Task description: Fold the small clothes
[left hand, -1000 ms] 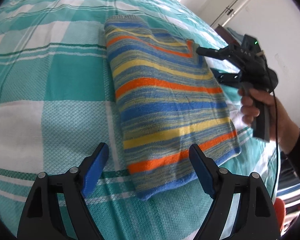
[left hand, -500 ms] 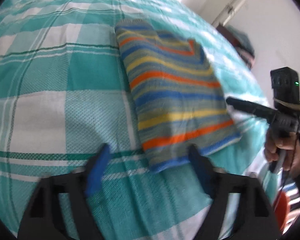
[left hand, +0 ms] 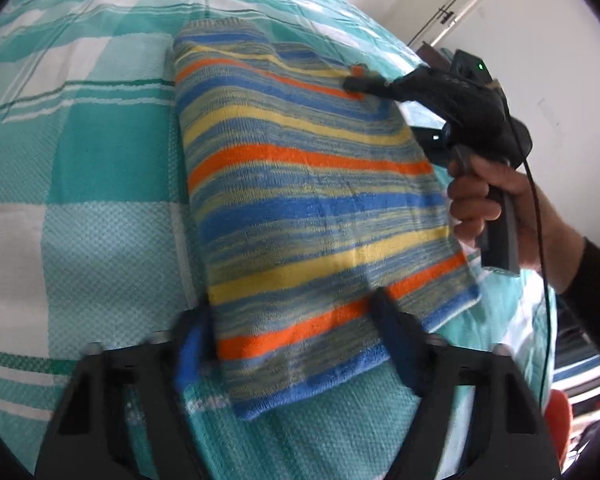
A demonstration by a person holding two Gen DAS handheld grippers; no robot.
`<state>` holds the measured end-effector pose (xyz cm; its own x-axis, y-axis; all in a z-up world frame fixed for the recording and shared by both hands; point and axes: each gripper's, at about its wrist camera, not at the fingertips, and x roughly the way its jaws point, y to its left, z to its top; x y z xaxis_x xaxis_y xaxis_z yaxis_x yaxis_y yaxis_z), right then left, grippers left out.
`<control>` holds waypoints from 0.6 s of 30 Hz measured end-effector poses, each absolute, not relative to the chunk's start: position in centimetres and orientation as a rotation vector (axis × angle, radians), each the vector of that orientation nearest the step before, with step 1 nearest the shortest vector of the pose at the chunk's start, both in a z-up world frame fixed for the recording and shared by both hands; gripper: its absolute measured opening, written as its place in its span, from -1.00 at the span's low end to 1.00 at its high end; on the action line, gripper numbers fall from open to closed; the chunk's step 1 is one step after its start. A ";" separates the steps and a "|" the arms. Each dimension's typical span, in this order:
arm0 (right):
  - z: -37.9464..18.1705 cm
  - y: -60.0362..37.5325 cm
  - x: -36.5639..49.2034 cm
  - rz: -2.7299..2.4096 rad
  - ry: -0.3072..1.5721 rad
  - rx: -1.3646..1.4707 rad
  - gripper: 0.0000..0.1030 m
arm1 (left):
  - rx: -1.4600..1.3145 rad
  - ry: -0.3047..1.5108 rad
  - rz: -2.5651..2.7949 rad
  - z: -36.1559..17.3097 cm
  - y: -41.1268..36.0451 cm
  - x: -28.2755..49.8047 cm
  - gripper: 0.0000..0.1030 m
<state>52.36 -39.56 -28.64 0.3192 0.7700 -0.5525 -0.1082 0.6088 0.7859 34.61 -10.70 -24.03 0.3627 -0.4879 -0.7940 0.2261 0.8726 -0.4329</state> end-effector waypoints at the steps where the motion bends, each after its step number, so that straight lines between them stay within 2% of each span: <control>1: -28.6 -39.3 52.5 0.628 1.120 0.701 -0.53 | -0.293 1.116 -0.460 -24.0 -10.3 34.8 -0.27; 3: -28.2 -39.2 52.4 0.612 1.115 0.692 -0.56 | -0.350 1.130 -0.459 -23.9 -9.4 35.1 -0.67; 5: -27.0 -39.2 51.8 0.601 1.082 0.646 -0.59 | -0.368 1.128 -0.470 -23.5 -9.1 35.0 -0.75; 18: -13.4 -37.5 48.7 0.723 0.872 0.565 -0.62 | -0.296 0.915 -0.519 -11.8 -7.6 31.9 -0.78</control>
<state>48.74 -37.49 -13.38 0.4397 0.7603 -0.4782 -0.3299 0.6319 0.7014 31.89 -7.64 -11.78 0.4997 -0.5442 -0.6739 0.2994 0.8385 -0.4552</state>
